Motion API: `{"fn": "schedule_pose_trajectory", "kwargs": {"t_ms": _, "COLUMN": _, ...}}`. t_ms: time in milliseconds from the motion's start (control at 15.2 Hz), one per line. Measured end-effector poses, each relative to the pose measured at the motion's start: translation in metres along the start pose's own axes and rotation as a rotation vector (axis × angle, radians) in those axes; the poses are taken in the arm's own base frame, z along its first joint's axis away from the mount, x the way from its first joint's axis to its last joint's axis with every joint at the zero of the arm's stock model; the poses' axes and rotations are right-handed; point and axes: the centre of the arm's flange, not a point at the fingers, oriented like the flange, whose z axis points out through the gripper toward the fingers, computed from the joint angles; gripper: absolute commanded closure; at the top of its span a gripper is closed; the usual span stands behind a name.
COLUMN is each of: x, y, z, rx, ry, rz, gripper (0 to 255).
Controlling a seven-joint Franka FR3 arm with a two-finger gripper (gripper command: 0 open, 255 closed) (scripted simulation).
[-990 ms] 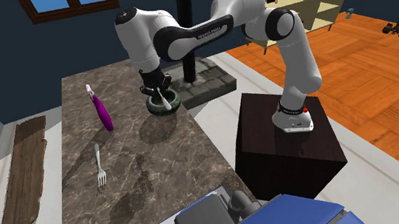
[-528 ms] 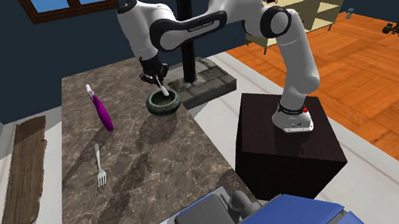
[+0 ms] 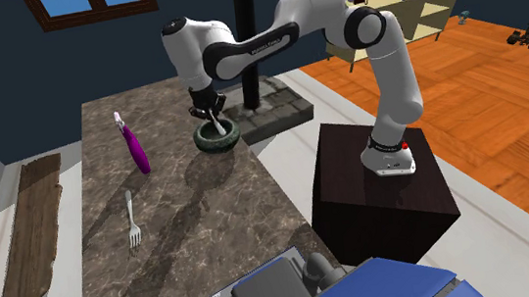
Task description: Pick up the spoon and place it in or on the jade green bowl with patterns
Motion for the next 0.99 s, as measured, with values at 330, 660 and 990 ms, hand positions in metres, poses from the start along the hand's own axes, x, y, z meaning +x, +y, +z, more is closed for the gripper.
{"fn": "schedule_pose_trajectory", "kwargs": {"t_ms": 330, "x": -0.003, "y": -0.004, "z": 0.026, "rx": 0.0, "ry": 0.0, "rz": 0.0, "gripper": 255}}
{"fn": "schedule_pose_trajectory", "kwargs": {"t_ms": 660, "x": -0.006, "y": -0.006, "z": 0.037, "rx": 0.001, "ry": 0.001, "rz": 0.001, "gripper": 255}}
{"fn": "schedule_pose_trajectory", "kwargs": {"t_ms": 990, "x": -0.006, "y": -0.006, "z": 0.037, "rx": 0.001, "ry": 0.0, "rz": 0.001, "gripper": 0}}
